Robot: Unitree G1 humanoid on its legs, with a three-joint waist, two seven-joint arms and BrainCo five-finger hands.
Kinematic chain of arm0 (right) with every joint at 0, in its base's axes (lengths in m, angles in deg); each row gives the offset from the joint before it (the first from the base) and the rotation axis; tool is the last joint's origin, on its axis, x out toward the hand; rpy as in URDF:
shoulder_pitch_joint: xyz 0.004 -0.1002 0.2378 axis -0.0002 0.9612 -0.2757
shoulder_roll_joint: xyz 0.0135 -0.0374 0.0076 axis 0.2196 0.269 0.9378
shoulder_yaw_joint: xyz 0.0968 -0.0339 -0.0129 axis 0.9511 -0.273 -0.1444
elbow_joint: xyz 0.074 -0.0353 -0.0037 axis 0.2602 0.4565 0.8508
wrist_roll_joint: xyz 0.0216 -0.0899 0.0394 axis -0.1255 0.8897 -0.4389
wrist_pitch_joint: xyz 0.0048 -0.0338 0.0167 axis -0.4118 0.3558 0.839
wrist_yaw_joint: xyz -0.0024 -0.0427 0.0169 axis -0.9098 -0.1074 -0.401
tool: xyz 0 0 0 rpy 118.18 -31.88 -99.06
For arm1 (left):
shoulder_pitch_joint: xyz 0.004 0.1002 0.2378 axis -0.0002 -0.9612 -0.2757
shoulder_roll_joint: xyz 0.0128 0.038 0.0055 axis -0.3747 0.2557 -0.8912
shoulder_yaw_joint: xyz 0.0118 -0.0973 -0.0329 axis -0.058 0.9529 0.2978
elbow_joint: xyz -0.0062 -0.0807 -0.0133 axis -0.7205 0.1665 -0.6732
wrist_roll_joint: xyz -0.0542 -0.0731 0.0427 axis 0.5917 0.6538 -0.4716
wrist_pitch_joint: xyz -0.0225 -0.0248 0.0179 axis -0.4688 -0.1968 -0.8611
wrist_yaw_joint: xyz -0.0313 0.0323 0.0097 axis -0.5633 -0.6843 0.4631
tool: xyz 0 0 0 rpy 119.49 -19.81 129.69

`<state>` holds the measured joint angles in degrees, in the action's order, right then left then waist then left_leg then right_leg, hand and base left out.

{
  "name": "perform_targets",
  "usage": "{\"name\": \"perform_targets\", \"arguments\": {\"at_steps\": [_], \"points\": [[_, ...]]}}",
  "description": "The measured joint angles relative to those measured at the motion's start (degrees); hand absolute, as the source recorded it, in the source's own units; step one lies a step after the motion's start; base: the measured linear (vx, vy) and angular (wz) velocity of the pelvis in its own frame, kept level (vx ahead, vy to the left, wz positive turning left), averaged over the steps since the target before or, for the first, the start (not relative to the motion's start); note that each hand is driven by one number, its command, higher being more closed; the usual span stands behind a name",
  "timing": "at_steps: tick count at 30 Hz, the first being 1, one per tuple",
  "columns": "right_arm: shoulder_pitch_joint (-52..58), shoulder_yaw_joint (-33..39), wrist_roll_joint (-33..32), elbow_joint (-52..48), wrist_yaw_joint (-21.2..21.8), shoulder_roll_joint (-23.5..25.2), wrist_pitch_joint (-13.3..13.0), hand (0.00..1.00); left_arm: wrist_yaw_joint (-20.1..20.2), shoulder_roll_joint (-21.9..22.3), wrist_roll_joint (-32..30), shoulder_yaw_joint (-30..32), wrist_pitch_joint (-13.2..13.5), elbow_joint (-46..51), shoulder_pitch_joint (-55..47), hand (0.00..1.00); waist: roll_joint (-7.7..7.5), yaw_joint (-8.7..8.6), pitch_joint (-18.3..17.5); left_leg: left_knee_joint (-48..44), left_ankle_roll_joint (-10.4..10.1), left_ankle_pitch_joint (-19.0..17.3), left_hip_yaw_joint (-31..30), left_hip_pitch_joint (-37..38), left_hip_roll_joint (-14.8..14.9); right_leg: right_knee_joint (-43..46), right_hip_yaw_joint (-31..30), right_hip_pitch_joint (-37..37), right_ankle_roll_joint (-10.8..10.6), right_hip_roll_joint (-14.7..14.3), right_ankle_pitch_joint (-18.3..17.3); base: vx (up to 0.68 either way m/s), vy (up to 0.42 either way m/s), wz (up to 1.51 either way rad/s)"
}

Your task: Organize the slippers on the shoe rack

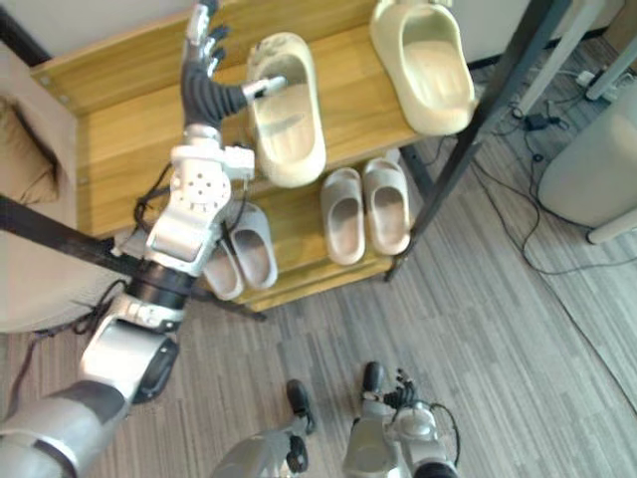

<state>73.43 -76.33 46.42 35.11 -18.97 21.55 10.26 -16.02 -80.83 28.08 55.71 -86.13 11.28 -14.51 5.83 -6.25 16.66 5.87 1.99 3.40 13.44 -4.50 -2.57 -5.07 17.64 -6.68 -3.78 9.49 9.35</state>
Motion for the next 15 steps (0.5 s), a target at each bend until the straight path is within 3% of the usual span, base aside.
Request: {"name": "perform_targets", "arguments": {"at_steps": [10, 15], "points": [[0.28, -2.0, 0.13, 0.06, 0.1, 0.4, 0.26, 0.0, 0.23, 3.69, 2.85, -0.82, 0.94, 6.03, -7.53, 0.0, 0.55, 0.65, -0.61, 0.01, -0.3, -0.21, -1.05, 0.42, -0.33, 0.01, 0.72, 0.96, -0.2, 0.35, -0.29, 0.02, 0.001, 0.05], [0.59, -2.36, 0.17, 0.15, 0.09, -0.07, 0.32, 0.0, 0.59, 7.42, 3.76, -4.89, 1.0, 7.76, -10.5, 0.0, 1.5, 0.65, -1.73, 0.01, -0.31, -0.23, -1.64, 0.54, -0.32, 0.01, 1.28, 1.42, -0.38, 0.35, -0.75, 0.05, -0.013, 0.06]]}}
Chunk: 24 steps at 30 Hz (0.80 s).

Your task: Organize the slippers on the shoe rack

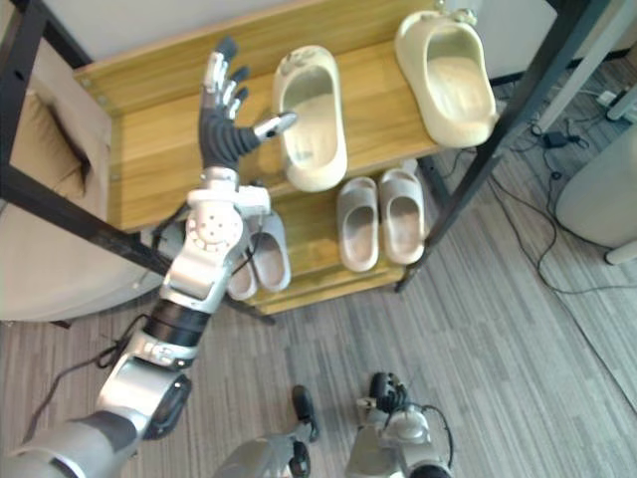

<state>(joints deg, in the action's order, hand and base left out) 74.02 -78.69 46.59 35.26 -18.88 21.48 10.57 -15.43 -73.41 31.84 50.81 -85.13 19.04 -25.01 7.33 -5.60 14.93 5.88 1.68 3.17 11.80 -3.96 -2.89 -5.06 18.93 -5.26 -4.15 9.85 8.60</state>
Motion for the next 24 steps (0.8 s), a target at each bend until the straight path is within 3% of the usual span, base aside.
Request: {"name": "perform_targets", "arguments": {"at_steps": [16, 24], "points": [[-0.07, -1.76, -0.04, 0.21, -0.48, -0.48, 0.56, 0.0, 3.41, 6.33, 1.78, -9.75, 1.04, -0.64, -1.5, 0.0, 0.2, 0.0, -0.49, 0.0, -0.01, -0.01, -0.18, 0.04, 0.13, 0.0, 0.6, 0.25, -0.29, 0.03, -0.32, 0.04, -0.01, 0.01], [-0.05, -2.21, -0.01, 0.53, -0.53, -0.45, 0.64, 0.0, 3.12, 5.92, 1.79, -8.34, 1.02, -0.76, -1.5, 0.0, 0.13, 0.0, -1.26, 0.0, -0.34, -0.23, -0.24, 0.04, 0.23, 0.0, 0.83, 0.28, -0.33, 0.03, -0.35, 0.01, -0.003, 0.0]]}}
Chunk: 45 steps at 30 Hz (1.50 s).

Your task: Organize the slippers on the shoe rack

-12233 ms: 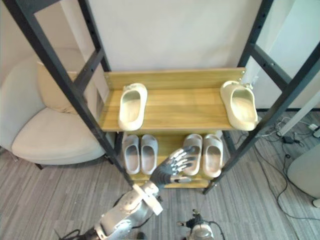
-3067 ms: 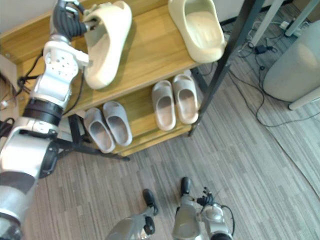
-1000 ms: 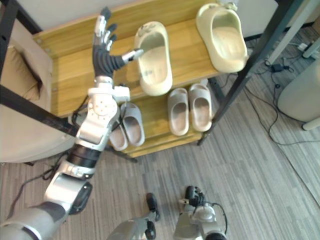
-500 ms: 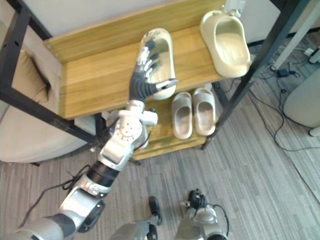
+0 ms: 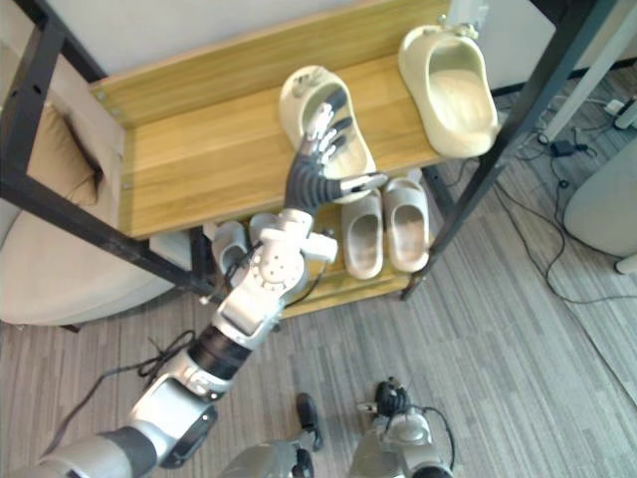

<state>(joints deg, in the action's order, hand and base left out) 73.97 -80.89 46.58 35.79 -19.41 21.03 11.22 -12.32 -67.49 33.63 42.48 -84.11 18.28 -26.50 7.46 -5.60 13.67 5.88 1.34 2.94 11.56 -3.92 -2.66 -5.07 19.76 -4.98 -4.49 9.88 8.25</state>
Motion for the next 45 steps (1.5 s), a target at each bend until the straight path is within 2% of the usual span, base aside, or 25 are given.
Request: {"name": "perform_targets", "arguments": {"at_steps": [3, 8, 13, 19, 27, 33, 38, 45], "points": [[0.08, 0.0, 0.0, 0.02, 0.0, 0.01, 0.0, 0.0, -0.15, -0.28, -0.03, 1.52, 0.01, 2.42, -0.01, 0.0, 0.01, 0.08, -0.12, 0.0, 0.3, 0.2, -0.23, -0.01, 0.03, 0.0, 0.3, 0.11, -0.01, 0.0, -0.01, 0.0, 0.0, 0.03], [0.86, 0.0, 0.02, 0.09, 0.01, -0.01, 0.28, 0.0, -1.54, -1.99, -0.32, 2.38, 0.43, 10.87, -1.64, 0.0, 0.04, 1.45, -1.08, -0.01, 0.37, 0.26, -0.91, 0.02, 0.03, 0.0, 0.97, 0.49, -0.01, 0.02, -0.1, 0.0, -0.001, 0.06], [1.61, -0.55, 0.33, 0.27, 0.03, 0.06, 0.41, 0.0, -2.4, -2.05, -1.27, 3.56, 0.74, 12.29, -7.15, 0.0, -0.14, 2.73, -2.14, 0.0, 0.41, 0.34, -1.81, 0.03, -0.02, 0.0, 1.88, 1.07, 0.06, 0.08, -0.39, 0.02, -0.005, 0.11], [1.62, -0.7, 2.06, 0.27, 0.03, 0.16, 0.53, 0.0, -2.41, -2.1, -1.27, 4.23, 0.71, 12.28, -9.57, 0.0, -0.14, 2.81, -2.14, 0.0, 0.31, 0.66, -2.88, 0.01, -0.1, 0.0, 2.74, 1.47, 0.07, 0.09, -0.39, 0.01, -0.003, 0.08], [1.66, -0.69, 2.12, 0.25, 0.01, 0.16, 0.56, 0.0, -2.27, -2.13, -0.92, 5.64, -0.24, 8.5, -13.73, 0.0, -0.15, 2.8, -2.14, 0.01, 0.06, 0.48, -2.82, 0.0, -0.04, 0.0, 2.67, 1.43, 0.1, 0.02, -0.41, 0.01, -0.002, 0.0], [1.51, -0.69, 2.18, 0.18, -0.13, 0.34, 1.14, 0.0, -1.07, -2.31, 1.62, 5.95, -0.5, 4.73, -14.55, 0.0, -0.37, 2.72, -2.15, 0.02, 0.35, 0.67, -2.47, 0.15, 0.03, -0.02, 2.19, 1.34, 0.12, -0.29, -0.4, 0.04, -0.009, -0.05], [1.29, -0.7, 2.2, 0.47, -0.33, 1.11, 1.63, 0.0, -1.03, -3.45, 1.68, 5.68, 0.07, 3.19, -14.06, 0.0, -1.77, 2.58, -2.04, 0.08, -0.02, 0.41, -1.46, 1.08, 0.37, -0.43, 1.73, 1.86, 0.38, -0.58, -0.58, 0.03, -0.009, -0.07], [0.44, -0.7, 2.19, 1.86, -1.02, 1.31, 1.67, 0.0, -1.0, -4.29, 1.75, 3.85, 0.12, -0.5, -9.73, 0.0, -2.98, 2.19, -1.65, 0.35, -0.53, 0.0, -1.08, 0.85, 0.79, -0.43, 1.45, 1.43, 1.03, -0.93, -1.15, 0.01, -0.002, -0.03]]}}
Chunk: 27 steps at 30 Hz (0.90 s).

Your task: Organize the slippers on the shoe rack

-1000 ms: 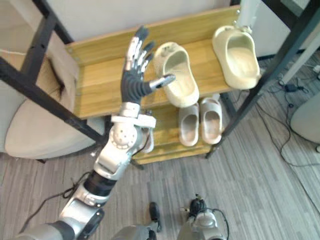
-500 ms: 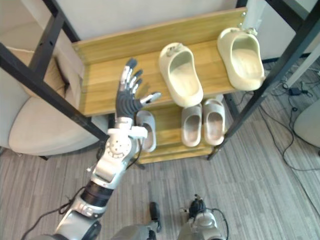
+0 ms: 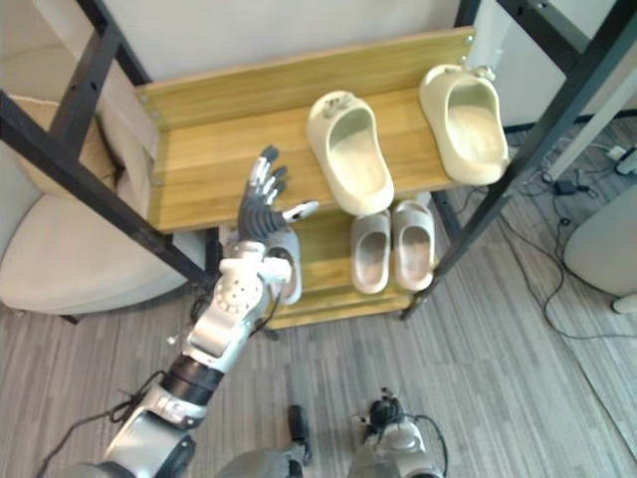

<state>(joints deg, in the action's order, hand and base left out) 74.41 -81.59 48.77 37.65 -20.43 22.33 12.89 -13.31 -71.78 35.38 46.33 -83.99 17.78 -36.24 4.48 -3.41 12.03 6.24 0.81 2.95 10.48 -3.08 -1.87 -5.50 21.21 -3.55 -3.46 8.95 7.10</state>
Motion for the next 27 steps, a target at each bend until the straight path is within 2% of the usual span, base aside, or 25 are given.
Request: {"name": "perform_targets", "arguments": {"at_steps": [7, 8, 9, 27], "points": [[-0.5, 0.14, -0.07, -0.11, -0.21, -0.06, -0.15, 0.0, -0.09, -0.03, 0.42, -0.02, 0.0, -3.64, 6.19, 0.0, -0.26, -1.33, -0.1, -0.33, -0.24, 0.04, 1.41, -1.57, 0.38, 0.41, -1.44, -2.51, -0.06, -0.16, 0.5, 0.08, -0.008, -0.13], [-0.62, 0.32, -0.06, -0.15, -0.35, -0.02, -0.16, 0.0, -0.11, -0.02, 0.51, 0.03, -0.13, -5.68, 8.62, 0.0, -0.26, -2.45, -0.11, -0.35, -0.33, -0.04, 1.72, -1.52, 0.36, 0.41, -1.81, -2.54, -0.1, -0.16, 0.47, 0.15, -0.007, -0.05], [-0.65, 0.54, -0.06, -0.16, -0.41, 0.05, -0.16, 0.0, -0.1, -0.02, 0.53, 0.02, -0.12, -6.28, 9.32, 0.0, -0.26, -2.68, -0.11, -0.35, -0.38, -0.09, 1.86, -1.49, 0.33, 0.42, -1.97, -2.58, -0.11, -0.15, 0.47, 0.14, -0.006, -0.05], [-0.64, 1.7, -0.11, -0.34, -0.97, 0.79, -1.18, 0.0, -0.13, 0.14, 1.95, 0.39, -0.58, -9.56, 12.52, 0.0, -0.22, -4.07, -0.11, -0.35, -0.58, -0.29, 3.2, -1.41, 0.25, 0.42, -3.47, -3.29, -0.14, -0.14, 0.61, 0.02, -0.002, -0.04]]}}
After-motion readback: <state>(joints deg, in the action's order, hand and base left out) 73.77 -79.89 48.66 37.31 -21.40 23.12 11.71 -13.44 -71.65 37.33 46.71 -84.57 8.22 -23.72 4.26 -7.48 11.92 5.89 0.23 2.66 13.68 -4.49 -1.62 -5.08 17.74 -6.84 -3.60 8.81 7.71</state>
